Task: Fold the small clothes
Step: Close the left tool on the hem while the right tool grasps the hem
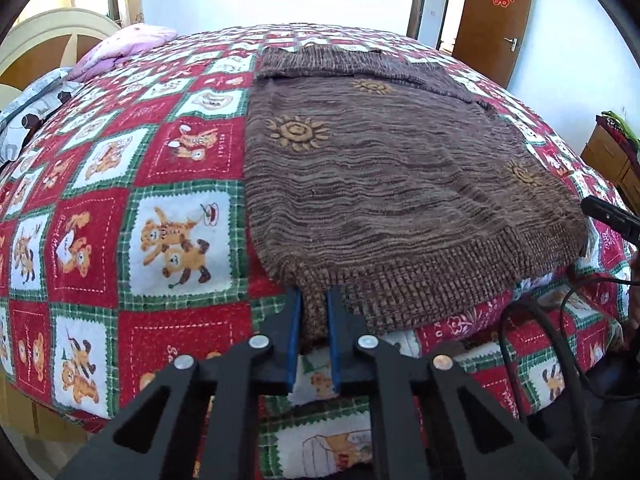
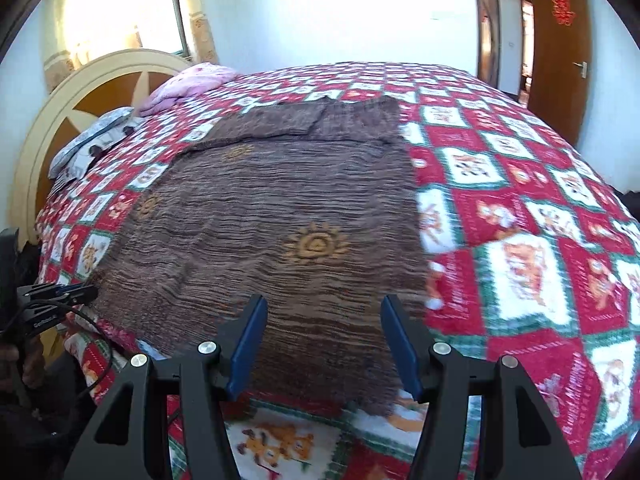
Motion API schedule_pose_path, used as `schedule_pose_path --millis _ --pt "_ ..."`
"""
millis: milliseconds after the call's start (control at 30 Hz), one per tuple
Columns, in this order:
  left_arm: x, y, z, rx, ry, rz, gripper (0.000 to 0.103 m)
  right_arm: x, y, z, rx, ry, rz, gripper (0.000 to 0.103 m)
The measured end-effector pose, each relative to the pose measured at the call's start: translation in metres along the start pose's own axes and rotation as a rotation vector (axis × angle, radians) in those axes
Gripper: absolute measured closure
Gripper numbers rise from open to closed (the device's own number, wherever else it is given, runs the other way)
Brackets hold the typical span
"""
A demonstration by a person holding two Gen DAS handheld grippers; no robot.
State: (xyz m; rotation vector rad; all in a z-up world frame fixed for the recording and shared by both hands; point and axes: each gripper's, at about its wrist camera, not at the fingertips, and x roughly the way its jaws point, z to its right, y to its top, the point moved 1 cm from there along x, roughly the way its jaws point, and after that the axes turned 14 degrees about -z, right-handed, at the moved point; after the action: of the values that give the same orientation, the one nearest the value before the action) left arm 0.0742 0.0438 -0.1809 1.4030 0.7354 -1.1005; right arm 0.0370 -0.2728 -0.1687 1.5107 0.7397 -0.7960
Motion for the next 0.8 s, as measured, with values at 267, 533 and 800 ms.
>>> schedule_pose_path --millis 267,533,800 --pt "0.0 0.0 0.002 0.005 0.006 0.009 0.091 0.002 -0.016 0.019 0.06 -0.013 -0.049 0.043" --pt "0.001 -0.001 0.004 0.016 0.017 0.014 0.092 0.011 -0.026 0.018 0.065 0.031 -0.083 0.043" --pt "-0.001 -0.001 0.003 0.02 0.013 0.022 0.093 0.008 -0.03 0.027 0.087 0.124 -0.063 0.094"
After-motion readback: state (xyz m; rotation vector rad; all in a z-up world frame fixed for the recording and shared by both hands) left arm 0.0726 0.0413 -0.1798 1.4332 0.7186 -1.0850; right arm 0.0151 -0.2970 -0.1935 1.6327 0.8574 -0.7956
